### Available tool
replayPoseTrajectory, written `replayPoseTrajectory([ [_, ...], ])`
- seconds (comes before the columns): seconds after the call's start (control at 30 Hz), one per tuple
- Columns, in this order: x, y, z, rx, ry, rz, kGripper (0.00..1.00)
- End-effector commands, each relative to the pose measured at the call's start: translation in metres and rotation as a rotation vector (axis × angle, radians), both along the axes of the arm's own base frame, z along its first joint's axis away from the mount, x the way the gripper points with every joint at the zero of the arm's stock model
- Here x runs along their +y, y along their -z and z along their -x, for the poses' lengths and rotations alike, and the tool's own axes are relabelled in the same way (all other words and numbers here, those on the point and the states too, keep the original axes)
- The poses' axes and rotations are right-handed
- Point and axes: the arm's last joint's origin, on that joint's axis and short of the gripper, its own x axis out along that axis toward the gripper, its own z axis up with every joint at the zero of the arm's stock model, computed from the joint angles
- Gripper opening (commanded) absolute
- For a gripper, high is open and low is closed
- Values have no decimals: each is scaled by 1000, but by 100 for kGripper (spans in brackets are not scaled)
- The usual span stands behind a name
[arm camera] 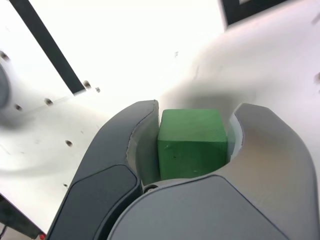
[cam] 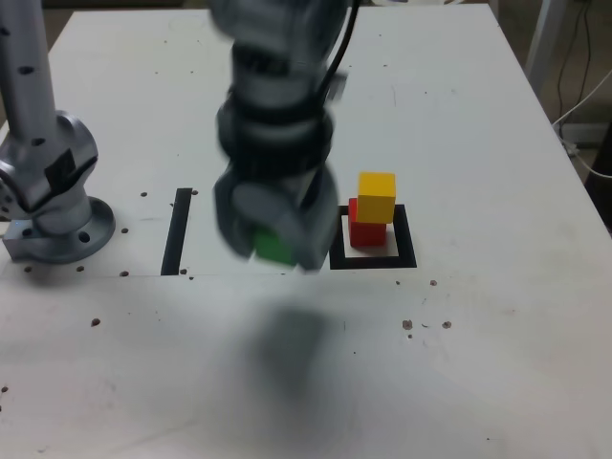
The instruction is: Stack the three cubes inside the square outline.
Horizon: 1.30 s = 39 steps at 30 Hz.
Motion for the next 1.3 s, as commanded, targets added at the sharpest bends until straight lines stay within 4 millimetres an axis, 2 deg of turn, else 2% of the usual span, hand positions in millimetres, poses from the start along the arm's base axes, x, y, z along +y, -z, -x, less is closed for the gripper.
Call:
replayPoseTrajectory([
  [0.0, 18, -38, -2, 28, -16, -29, 11],
  [0.1, 41, -64, -11, -8, -41, -36, 11],
  [0.2, 59, -76, -21, -39, -71, -35, 11],
  [0.43, 82, -66, -45, -14, -147, -26, 11],
  [0.8, 84, -43, -56, 32, -213, -34, 11],
  [1.03, 67, -29, -71, 51, -184, -25, 11],
  [1.27, 64, -21, -79, 61, -177, -32, 11],
])
